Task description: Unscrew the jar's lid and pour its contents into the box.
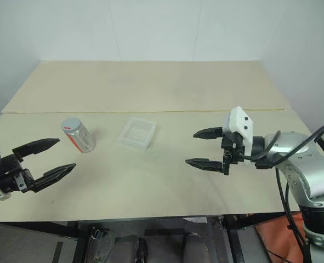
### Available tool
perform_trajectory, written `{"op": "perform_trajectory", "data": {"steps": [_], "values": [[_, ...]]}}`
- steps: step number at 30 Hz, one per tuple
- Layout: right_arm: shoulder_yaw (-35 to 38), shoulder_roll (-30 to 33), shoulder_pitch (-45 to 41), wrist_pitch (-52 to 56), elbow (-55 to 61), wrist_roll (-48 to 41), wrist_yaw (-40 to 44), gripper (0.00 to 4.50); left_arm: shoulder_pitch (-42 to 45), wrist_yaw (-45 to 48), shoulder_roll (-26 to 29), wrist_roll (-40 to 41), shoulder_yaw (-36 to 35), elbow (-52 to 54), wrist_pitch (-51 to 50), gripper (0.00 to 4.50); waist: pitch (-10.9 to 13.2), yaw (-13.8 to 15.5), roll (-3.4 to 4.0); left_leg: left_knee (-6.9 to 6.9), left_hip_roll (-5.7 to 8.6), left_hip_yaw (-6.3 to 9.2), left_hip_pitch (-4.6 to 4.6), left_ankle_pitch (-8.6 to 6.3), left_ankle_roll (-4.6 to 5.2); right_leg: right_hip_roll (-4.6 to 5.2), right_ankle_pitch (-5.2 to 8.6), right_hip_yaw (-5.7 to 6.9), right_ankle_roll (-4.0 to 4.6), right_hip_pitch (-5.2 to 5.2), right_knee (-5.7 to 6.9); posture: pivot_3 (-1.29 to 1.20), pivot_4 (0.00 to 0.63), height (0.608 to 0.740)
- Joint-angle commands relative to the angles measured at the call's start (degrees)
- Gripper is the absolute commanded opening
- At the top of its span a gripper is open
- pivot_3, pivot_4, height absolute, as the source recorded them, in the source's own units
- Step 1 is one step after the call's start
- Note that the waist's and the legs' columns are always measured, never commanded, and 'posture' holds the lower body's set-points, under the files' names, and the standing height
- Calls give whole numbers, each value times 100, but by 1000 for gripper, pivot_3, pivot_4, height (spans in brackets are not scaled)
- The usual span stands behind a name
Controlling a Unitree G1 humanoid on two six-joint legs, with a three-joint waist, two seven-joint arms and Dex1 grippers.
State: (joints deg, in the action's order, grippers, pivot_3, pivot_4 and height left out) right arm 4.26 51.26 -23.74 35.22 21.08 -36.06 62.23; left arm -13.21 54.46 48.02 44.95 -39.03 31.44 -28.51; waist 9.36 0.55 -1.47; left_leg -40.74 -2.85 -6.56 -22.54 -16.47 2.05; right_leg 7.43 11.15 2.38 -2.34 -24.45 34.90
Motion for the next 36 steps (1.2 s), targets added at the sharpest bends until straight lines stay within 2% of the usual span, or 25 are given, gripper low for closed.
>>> {"op": "perform_trajectory", "data": {"steps": [1, 16, 22, 25, 32, 36], "values": [[63, 94, -108, 12, 35, 43, -19, 4500, 142, 52, 86, -33, -2, -18, 170, 4467, 0, -1, 0, 0, 0, 0, 0, 0, 0, 0, 0, 0, 0, 0, 0, 0, 150, 740], [65, 152, -75, 28, 112, 175, -85, 4500, 366, 139, -23, -246, 122, -355, 393, 4467, 0, -1, 0, 0, 0, 0, -1, 0, 0, 0, -5, 0, -9, 0, -1, 0, 150, 740], [131, 119, -121, 78, 242, 66, -170, 4500, -159, -1245, -1130, -882, -57, -254, 595, 4467, 2, -40, -3, 0, -1, 5, 0, 0, 0, 0, -7, -1, -11, 0, 0, 0, 150, 740], [174, 118, -196, 100, 280, -6, -191, 4500, -237, -1890, -1755, -1204, 148, -138, 842, 4467, 2, -38, -5, 0, -1, 15, 1, -1, 2, 0, -7, -3, -11, 4, -3, 0, 150, 740], [140, 11, -360, 178, 335, -108, -257, 4500, 472, -2926, -2552, -2561, 1261, -838, 1764, 4467, 1, 42, -8, -6, 3, 14, 0, -1, 3, 2, -10, 4, -6, 13, -6, 0, 150, 740], [129, 20, -454, 166, 335, -127, -289, 4500, 909, -3336, -2847, -3004, 1652, -1309, 2113, 4467, 1, 13, -9, -6, 3, 12, -5, -3, 6, 2, -13, 3, -8, 9, -8, 0, 150, 740]]}}
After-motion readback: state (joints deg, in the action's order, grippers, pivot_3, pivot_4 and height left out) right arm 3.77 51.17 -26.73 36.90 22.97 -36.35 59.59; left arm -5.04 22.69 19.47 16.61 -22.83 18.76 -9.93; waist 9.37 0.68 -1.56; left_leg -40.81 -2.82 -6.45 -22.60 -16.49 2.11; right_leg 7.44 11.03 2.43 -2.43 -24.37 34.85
